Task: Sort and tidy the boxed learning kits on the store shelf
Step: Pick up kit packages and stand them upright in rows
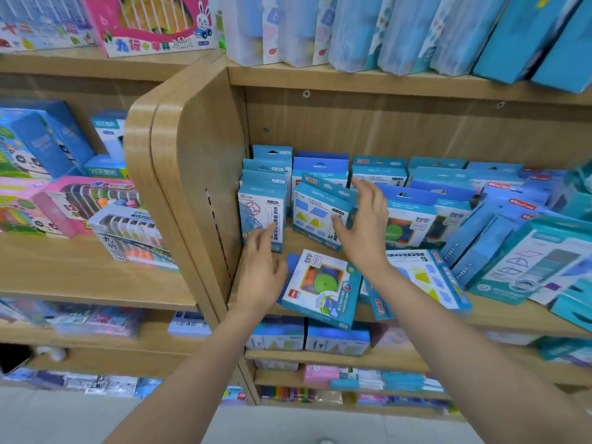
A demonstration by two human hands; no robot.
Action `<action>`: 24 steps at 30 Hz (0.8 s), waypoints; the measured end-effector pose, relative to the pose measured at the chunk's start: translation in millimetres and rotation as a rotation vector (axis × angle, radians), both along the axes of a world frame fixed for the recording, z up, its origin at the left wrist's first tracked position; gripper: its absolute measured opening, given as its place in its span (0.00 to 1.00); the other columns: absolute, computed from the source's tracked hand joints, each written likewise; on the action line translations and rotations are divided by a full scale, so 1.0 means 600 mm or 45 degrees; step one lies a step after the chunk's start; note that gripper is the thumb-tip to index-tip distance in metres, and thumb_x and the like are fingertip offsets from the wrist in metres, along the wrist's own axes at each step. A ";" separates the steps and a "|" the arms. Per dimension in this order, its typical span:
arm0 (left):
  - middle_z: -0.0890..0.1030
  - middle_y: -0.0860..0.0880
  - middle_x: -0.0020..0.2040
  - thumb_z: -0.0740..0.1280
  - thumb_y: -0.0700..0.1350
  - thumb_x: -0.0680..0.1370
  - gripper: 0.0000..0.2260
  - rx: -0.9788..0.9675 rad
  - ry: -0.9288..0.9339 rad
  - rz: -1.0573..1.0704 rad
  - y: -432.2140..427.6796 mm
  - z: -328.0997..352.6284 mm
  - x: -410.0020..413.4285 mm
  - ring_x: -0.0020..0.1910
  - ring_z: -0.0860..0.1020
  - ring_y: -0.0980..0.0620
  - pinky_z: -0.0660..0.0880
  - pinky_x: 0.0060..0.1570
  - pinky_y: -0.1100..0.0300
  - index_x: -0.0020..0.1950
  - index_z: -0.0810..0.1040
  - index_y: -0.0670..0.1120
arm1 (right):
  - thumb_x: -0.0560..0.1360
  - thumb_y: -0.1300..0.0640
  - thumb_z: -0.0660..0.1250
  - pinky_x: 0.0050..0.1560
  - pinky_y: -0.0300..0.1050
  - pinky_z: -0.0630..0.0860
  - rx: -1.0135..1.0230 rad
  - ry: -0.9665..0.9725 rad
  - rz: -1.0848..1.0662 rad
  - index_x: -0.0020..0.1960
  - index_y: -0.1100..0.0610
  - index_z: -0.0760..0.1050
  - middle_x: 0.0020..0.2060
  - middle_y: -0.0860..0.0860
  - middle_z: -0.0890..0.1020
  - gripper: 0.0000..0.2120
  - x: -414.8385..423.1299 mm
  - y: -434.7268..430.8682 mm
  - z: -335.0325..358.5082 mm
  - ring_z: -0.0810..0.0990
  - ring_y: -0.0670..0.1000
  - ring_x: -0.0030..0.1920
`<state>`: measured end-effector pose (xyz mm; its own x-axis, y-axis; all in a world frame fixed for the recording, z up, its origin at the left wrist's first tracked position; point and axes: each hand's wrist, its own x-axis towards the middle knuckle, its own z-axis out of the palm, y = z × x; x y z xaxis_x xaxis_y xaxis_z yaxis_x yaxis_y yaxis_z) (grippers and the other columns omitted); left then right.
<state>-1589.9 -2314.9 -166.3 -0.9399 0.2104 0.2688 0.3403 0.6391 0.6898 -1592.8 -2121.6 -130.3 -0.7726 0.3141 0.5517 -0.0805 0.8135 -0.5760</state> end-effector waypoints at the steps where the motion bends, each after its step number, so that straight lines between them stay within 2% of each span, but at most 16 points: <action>1: 0.57 0.48 0.76 0.62 0.40 0.79 0.27 -0.016 0.003 0.006 -0.003 -0.002 0.000 0.72 0.60 0.52 0.59 0.60 0.68 0.77 0.58 0.48 | 0.72 0.58 0.70 0.65 0.49 0.65 -0.014 0.067 0.023 0.69 0.56 0.66 0.65 0.54 0.70 0.27 0.010 -0.003 0.002 0.68 0.54 0.66; 4: 0.57 0.48 0.77 0.63 0.41 0.79 0.26 -0.069 0.018 -0.005 -0.008 -0.008 0.004 0.75 0.57 0.50 0.58 0.66 0.63 0.76 0.60 0.47 | 0.74 0.57 0.69 0.56 0.48 0.73 -0.042 0.040 0.150 0.61 0.54 0.72 0.56 0.50 0.75 0.17 0.042 -0.012 -0.001 0.75 0.48 0.53; 6: 0.60 0.46 0.75 0.63 0.41 0.78 0.24 -0.090 0.010 -0.029 -0.010 -0.012 0.011 0.74 0.59 0.48 0.60 0.68 0.58 0.74 0.63 0.46 | 0.74 0.55 0.70 0.54 0.49 0.74 -0.062 -0.174 0.285 0.60 0.53 0.73 0.55 0.49 0.77 0.16 0.067 -0.020 -0.010 0.76 0.47 0.51; 8: 0.64 0.45 0.73 0.63 0.42 0.78 0.22 -0.135 -0.005 -0.065 -0.013 -0.019 0.019 0.72 0.61 0.46 0.60 0.68 0.56 0.72 0.66 0.46 | 0.72 0.48 0.71 0.63 0.52 0.69 0.095 -0.514 0.370 0.66 0.53 0.70 0.63 0.51 0.75 0.26 0.088 -0.027 -0.026 0.74 0.53 0.62; 10: 0.68 0.43 0.70 0.63 0.45 0.78 0.20 -0.213 -0.005 -0.087 -0.016 -0.026 0.026 0.70 0.65 0.43 0.62 0.66 0.54 0.71 0.69 0.45 | 0.72 0.42 0.69 0.70 0.53 0.57 0.312 -0.902 0.354 0.73 0.51 0.63 0.73 0.54 0.64 0.34 0.109 -0.037 -0.037 0.61 0.56 0.73; 11: 0.71 0.42 0.68 0.62 0.47 0.78 0.20 -0.237 -0.009 -0.085 -0.018 -0.029 0.031 0.68 0.66 0.42 0.62 0.65 0.53 0.70 0.70 0.45 | 0.73 0.40 0.67 0.71 0.52 0.53 0.360 -0.988 0.330 0.75 0.50 0.60 0.75 0.53 0.59 0.35 0.116 -0.041 -0.041 0.57 0.55 0.75; 12: 0.72 0.42 0.66 0.60 0.50 0.76 0.21 -0.245 -0.017 -0.074 -0.021 -0.031 0.035 0.66 0.67 0.41 0.63 0.64 0.53 0.68 0.72 0.45 | 0.74 0.39 0.66 0.71 0.51 0.53 0.371 -0.988 0.297 0.75 0.49 0.60 0.76 0.53 0.58 0.34 0.122 -0.045 -0.044 0.56 0.54 0.75; 16: 0.74 0.43 0.63 0.56 0.58 0.74 0.24 -0.255 0.031 -0.007 -0.031 -0.037 0.055 0.64 0.68 0.43 0.64 0.61 0.51 0.65 0.76 0.49 | 0.77 0.40 0.62 0.67 0.51 0.62 0.451 -0.821 0.094 0.70 0.54 0.67 0.69 0.55 0.68 0.27 0.131 -0.079 -0.052 0.63 0.58 0.68; 18: 0.73 0.45 0.64 0.51 0.67 0.72 0.31 -0.323 0.007 0.035 -0.031 -0.038 0.067 0.65 0.67 0.44 0.63 0.61 0.50 0.64 0.77 0.52 | 0.77 0.40 0.61 0.66 0.51 0.63 0.464 -0.832 0.076 0.69 0.56 0.69 0.67 0.57 0.70 0.27 0.131 -0.093 -0.052 0.65 0.59 0.65; 20: 0.70 0.45 0.66 0.43 0.73 0.67 0.40 -0.426 -0.075 0.050 -0.026 -0.038 0.077 0.66 0.63 0.43 0.60 0.63 0.50 0.66 0.75 0.53 | 0.76 0.40 0.63 0.66 0.50 0.64 0.395 -0.853 0.128 0.68 0.54 0.71 0.66 0.56 0.71 0.27 0.134 -0.093 -0.041 0.65 0.59 0.65; 22: 0.68 0.45 0.68 0.39 0.74 0.64 0.44 -0.513 -0.170 0.029 -0.021 -0.039 0.082 0.68 0.60 0.43 0.58 0.64 0.50 0.68 0.72 0.52 | 0.74 0.40 0.66 0.68 0.50 0.62 0.298 -0.935 0.187 0.71 0.50 0.68 0.69 0.56 0.67 0.29 0.136 -0.080 -0.032 0.62 0.59 0.69; 24: 0.66 0.45 0.69 0.43 0.74 0.69 0.40 -0.560 -0.239 0.017 -0.020 -0.038 0.082 0.69 0.59 0.43 0.57 0.64 0.50 0.69 0.70 0.52 | 0.72 0.38 0.67 0.71 0.52 0.56 0.296 -1.071 0.187 0.75 0.47 0.60 0.74 0.58 0.59 0.35 0.141 -0.068 -0.029 0.55 0.60 0.74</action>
